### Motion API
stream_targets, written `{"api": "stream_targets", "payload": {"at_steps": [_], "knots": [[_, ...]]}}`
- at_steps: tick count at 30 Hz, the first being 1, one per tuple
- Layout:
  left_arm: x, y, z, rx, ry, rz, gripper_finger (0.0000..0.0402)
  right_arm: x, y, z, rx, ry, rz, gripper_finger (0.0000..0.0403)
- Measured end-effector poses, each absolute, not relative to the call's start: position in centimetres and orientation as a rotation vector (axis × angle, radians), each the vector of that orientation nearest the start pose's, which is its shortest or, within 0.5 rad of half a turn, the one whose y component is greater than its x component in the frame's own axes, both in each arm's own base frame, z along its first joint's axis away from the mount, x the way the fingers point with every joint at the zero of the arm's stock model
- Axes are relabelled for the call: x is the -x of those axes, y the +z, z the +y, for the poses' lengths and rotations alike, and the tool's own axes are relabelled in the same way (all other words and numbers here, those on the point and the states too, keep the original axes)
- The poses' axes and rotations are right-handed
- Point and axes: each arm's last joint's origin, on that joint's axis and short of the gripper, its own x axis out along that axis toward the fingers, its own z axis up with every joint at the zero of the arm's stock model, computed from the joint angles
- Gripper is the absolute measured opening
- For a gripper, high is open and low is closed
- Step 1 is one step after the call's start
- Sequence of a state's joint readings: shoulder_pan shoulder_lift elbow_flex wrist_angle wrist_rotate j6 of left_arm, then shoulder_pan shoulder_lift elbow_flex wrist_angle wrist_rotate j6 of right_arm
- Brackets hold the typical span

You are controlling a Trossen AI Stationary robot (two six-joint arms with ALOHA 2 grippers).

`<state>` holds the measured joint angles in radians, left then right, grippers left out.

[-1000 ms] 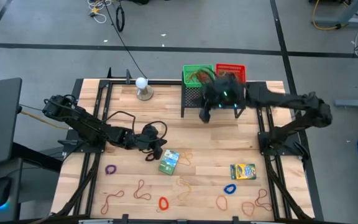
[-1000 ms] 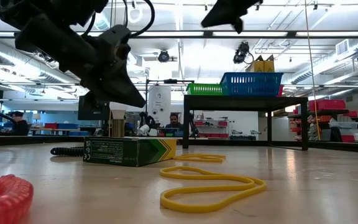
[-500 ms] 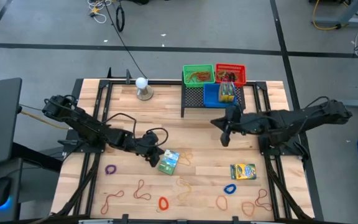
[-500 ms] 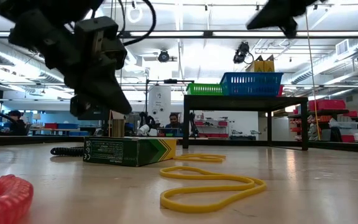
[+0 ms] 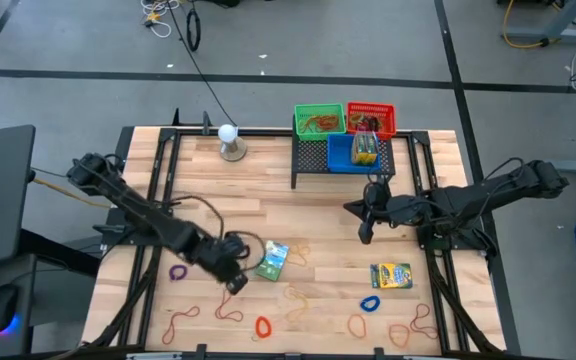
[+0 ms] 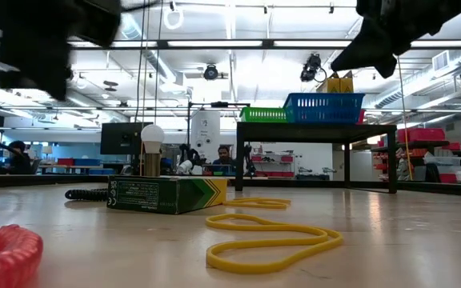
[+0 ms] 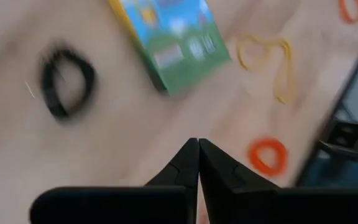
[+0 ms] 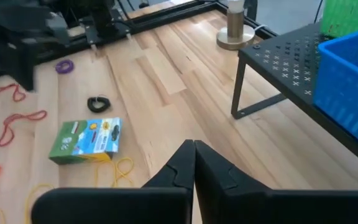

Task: Pick & Place Office Desk Supplies
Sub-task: Put the red rubber band into the green bin

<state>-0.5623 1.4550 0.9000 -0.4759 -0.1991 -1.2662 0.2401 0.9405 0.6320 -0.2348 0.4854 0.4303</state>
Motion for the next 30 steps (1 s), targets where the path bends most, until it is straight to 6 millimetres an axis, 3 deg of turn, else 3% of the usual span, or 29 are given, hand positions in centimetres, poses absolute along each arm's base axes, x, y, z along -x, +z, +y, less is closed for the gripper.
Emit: {"api": "stream_targets", "payload": {"at_steps": [10,21,30], "knots": [[-21.8,18.6,-19.2,0.917,0.500,1.143,0.0070,-19.2,24.2,3.3,-0.145,-0.327,0.488,0.0011],[-22.9,16.3,-19.8,0.966,0.620,1.194,0.0152,-19.2,24.2,3.3,-0.142,-0.309,0.494,0.0011],[-23.0,16.2,-20.6,1.001,0.541,1.251,0.0223,-19.2,24.2,3.4,-0.127,-0.285,0.498,0.0011]]}}
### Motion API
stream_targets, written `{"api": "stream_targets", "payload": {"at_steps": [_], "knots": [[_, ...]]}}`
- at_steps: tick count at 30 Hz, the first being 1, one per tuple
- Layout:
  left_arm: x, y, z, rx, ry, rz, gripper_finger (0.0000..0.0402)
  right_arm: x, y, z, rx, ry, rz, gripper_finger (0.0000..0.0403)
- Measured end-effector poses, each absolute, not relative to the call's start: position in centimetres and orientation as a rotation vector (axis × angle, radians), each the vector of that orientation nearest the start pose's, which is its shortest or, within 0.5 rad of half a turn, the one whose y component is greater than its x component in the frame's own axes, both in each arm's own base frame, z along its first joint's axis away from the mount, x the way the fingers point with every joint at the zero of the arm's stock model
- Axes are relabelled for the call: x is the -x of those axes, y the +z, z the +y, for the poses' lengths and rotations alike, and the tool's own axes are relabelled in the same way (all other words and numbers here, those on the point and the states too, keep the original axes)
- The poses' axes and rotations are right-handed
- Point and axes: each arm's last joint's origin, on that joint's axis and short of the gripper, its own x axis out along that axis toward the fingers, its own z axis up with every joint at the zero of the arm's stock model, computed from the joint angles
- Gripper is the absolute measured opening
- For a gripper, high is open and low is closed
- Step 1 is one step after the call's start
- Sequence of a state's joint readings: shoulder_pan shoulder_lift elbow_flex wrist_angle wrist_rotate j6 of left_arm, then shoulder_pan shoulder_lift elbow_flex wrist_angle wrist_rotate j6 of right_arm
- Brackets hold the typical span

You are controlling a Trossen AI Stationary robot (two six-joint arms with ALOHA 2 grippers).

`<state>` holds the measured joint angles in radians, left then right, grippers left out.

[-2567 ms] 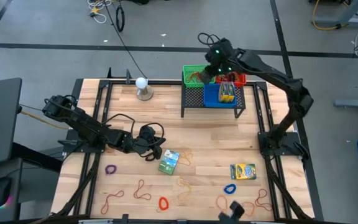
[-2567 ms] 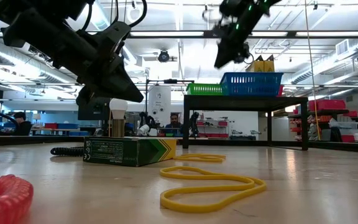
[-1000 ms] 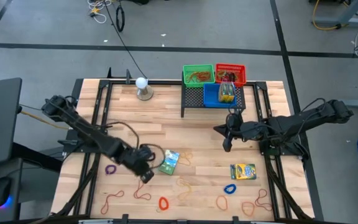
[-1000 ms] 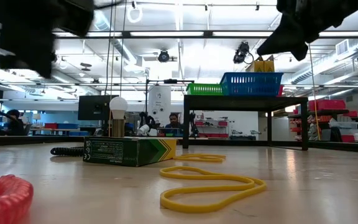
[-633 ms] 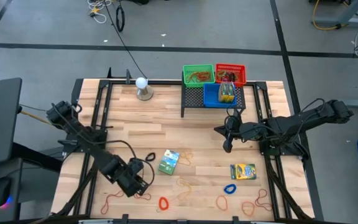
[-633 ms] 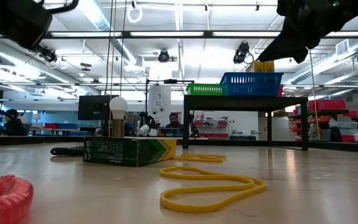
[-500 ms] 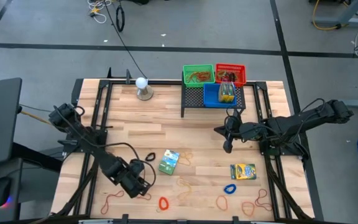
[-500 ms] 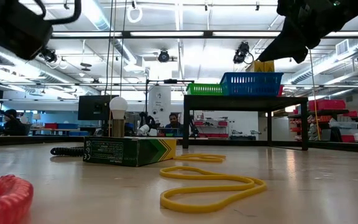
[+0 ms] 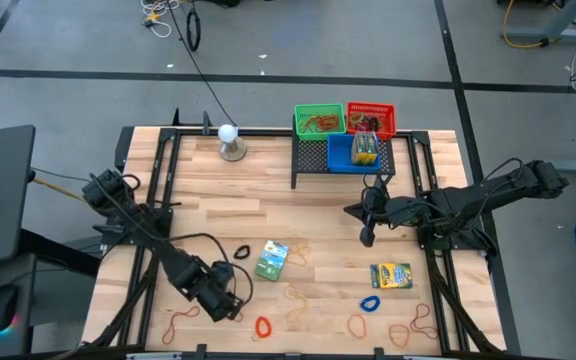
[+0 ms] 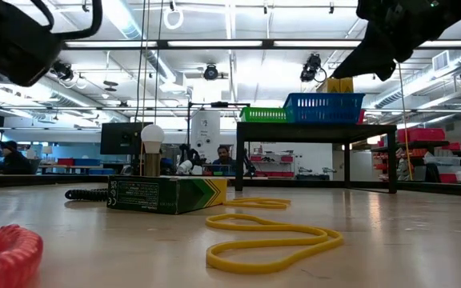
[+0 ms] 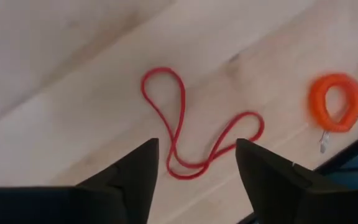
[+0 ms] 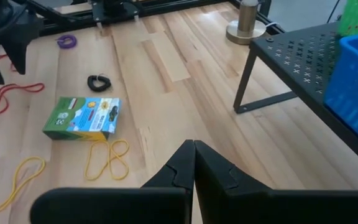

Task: Pick & Place Office Desk Supplies
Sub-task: Put the red rubber band into the green bin

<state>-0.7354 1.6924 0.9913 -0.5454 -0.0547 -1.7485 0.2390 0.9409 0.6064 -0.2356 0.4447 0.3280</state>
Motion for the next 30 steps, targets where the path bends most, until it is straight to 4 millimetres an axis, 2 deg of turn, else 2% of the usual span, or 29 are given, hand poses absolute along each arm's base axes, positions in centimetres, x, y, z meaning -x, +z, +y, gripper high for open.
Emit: {"api": "stream_targets", "payload": {"at_steps": [4,9,14,21,24,26,30], "knots": [[-23.1,15.0,-21.1,1.001,0.546,1.297,0.0221,-19.2,24.2,3.4,-0.123,-0.284,0.499,0.0011],[-23.4,13.6,-21.4,1.040,0.614,1.306,0.0192,-19.2,24.2,3.4,-0.123,-0.284,0.498,0.0011],[-23.4,13.0,-21.4,1.079,0.681,1.306,0.0133,-19.2,24.2,3.4,-0.123,-0.284,0.498,0.0011],[-23.3,12.9,-21.3,1.015,0.647,1.345,0.0039,-19.2,24.2,3.4,-0.124,-0.284,0.498,0.0011],[-23.2,13.2,-21.3,0.996,0.621,1.353,0.0010,-19.2,24.2,3.4,-0.124,-0.284,0.498,0.0011],[-22.9,13.7,-21.0,0.978,0.625,1.353,0.0006,-19.2,24.2,3.4,-0.124,-0.284,0.498,0.0011],[-22.1,16.3,-20.4,0.947,0.607,1.232,0.0005,-19.2,24.2,3.4,-0.124,-0.284,0.498,0.0011]]}}
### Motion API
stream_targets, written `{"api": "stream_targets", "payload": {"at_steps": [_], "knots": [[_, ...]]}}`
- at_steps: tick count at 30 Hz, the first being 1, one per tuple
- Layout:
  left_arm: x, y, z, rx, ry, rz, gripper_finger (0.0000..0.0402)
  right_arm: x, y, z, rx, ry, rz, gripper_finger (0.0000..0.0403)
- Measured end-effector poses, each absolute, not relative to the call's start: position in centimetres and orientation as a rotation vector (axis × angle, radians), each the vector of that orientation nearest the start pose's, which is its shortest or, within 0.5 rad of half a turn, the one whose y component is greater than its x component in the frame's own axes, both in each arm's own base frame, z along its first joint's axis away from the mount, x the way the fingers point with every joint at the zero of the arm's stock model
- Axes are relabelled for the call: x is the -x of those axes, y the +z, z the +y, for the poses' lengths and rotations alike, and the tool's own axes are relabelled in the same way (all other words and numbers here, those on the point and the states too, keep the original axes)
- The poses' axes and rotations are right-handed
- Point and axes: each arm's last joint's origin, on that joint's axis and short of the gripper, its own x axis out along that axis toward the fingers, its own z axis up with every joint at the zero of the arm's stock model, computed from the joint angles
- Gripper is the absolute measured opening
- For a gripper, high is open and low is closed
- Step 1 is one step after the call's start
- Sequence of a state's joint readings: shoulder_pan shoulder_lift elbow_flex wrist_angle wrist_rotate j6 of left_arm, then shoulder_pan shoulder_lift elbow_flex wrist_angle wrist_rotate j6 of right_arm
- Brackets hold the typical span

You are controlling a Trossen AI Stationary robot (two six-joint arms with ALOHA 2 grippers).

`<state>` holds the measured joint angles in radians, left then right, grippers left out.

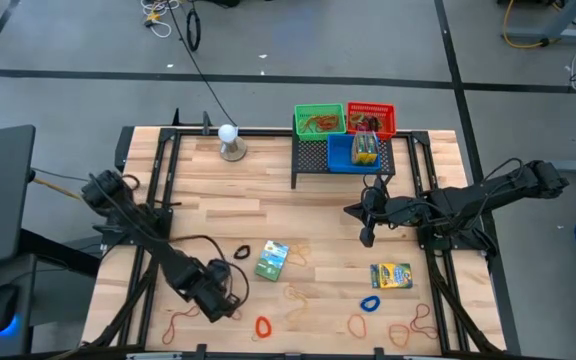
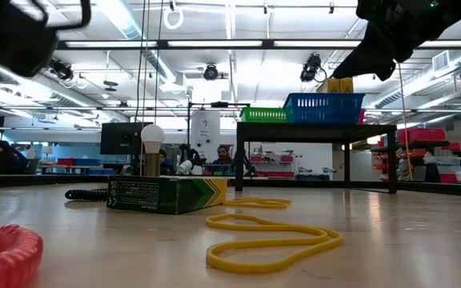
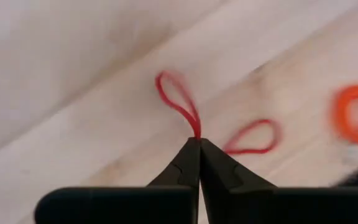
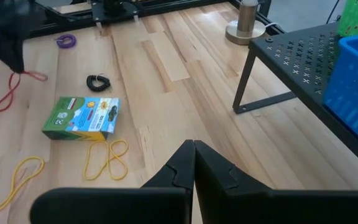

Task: Pick & Place Office Desk Supplies
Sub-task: Put the red rubber band into the green bin

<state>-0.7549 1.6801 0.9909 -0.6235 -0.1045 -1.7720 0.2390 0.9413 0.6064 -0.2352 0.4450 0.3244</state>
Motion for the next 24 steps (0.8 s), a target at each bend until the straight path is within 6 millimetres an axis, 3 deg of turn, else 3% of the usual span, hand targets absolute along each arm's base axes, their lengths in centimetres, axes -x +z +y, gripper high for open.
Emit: {"api": "stream_targets", "payload": {"at_steps": [12,20,24], "knots": [[-22.8,22.4,-16.5,0.812,0.538,0.743,0.0003,-19.2,24.2,3.4,-0.130,-0.287,0.498,0.0011],[-27.0,24.8,-13.3,0.642,0.380,0.539,0.0003,-19.3,24.3,3.4,-0.156,-0.292,0.487,0.0011],[-28.9,25.0,-11.0,0.574,0.268,0.451,0.0003,-19.3,24.3,3.4,-0.163,-0.294,0.486,0.0011]]}}
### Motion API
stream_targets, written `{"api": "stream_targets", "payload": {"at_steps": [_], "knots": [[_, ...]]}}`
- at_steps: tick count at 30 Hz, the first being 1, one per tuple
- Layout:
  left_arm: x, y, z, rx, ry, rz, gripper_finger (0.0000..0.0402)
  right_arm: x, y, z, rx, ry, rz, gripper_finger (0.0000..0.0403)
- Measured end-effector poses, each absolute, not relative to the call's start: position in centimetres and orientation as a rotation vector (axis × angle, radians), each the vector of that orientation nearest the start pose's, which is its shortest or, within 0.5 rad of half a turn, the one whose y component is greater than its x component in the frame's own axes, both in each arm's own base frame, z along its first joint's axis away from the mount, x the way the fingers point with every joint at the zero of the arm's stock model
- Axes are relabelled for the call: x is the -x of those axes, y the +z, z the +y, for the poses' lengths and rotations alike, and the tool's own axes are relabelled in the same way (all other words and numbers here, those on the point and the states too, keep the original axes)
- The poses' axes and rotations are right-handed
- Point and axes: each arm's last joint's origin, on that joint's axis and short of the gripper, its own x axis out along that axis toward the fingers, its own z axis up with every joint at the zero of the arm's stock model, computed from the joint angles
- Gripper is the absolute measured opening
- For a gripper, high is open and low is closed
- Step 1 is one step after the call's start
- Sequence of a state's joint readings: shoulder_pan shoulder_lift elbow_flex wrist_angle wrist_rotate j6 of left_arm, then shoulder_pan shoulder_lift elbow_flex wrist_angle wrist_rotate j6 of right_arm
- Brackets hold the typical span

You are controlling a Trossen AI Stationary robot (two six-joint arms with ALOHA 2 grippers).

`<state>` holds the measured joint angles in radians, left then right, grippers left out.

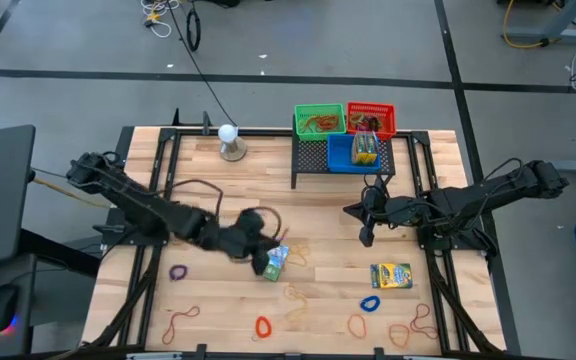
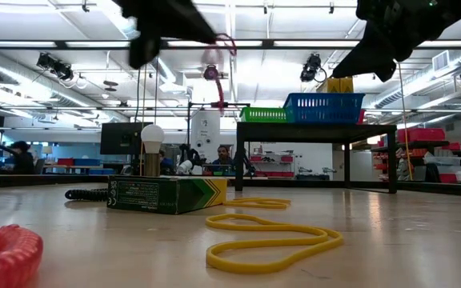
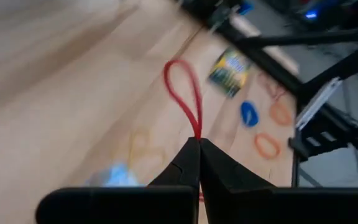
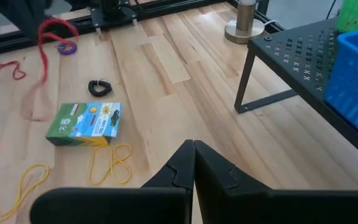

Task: Pick & Place Office Desk Supplies
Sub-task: Put the red rubber band into the green bin

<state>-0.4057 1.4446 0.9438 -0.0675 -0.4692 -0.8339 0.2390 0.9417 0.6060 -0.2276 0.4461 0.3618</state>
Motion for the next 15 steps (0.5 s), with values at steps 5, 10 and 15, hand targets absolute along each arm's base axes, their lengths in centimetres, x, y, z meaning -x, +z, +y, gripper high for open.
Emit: {"api": "stream_targets", "payload": {"at_steps": [5,10,15], "knots": [[-30.1,24.0,-8.0,0.530,0.172,0.324,0.0002,-19.3,24.3,3.4,-0.194,-0.301,0.482,0.0011],[-30.1,22.4,-5.4,0.518,0.159,0.192,0.0002,-19.3,24.3,3.5,-0.247,-0.290,0.479,0.0011],[-29.6,20.9,-3.5,0.532,0.142,0.119,0.0002,-19.5,24.6,3.7,-0.310,-0.233,0.451,0.0011]]}}
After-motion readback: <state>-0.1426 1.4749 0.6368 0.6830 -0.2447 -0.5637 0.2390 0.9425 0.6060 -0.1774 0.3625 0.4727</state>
